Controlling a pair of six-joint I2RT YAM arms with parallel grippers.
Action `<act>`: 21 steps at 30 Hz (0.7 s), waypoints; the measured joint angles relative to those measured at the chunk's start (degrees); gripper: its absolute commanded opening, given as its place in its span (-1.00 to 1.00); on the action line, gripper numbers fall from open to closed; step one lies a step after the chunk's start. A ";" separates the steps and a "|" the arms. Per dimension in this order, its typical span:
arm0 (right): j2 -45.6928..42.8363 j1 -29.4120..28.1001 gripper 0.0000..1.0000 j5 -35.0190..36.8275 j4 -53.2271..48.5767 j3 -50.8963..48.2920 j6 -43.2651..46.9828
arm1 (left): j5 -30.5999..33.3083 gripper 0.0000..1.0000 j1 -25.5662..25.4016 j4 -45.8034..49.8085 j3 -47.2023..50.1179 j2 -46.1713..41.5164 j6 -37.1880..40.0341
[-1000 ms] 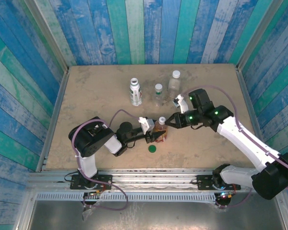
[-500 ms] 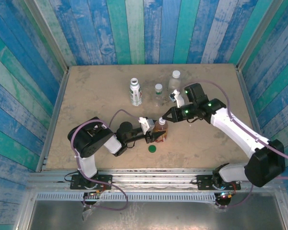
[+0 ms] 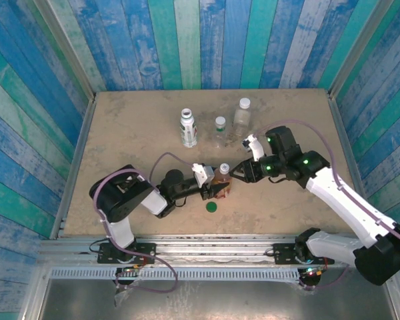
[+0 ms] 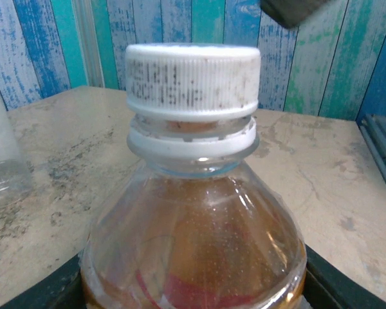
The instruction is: Screw on the bottle caps
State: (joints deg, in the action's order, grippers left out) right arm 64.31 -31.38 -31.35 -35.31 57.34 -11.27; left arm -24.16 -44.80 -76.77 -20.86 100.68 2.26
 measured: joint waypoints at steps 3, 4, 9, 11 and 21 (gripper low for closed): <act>-2.14 -0.28 0.17 2.95 -1.99 2.23 7.10 | 1.64 0.10 -0.55 5.35 0.70 -4.00 3.52; -2.99 -0.55 0.17 3.67 -2.75 2.93 10.80 | 2.40 0.10 -0.85 7.65 0.68 -5.46 5.11; -8.57 -6.86 0.20 9.35 -6.14 3.28 32.39 | 6.16 0.11 -2.62 19.47 -0.20 -12.00 12.79; -9.40 -9.75 0.19 11.67 -7.21 3.41 39.78 | 7.56 0.11 -3.34 23.58 -0.85 -13.94 15.43; 1.64 -13.62 -0.04 16.70 -11.23 6.91 58.10 | 8.83 0.11 -5.60 33.81 -1.16 -21.00 20.96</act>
State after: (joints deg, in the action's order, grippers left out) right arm 65.95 -44.99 -14.66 -46.54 64.25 46.83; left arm -15.33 -50.39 -42.96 -22.02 79.68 23.22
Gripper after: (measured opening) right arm 0.501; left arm 0.605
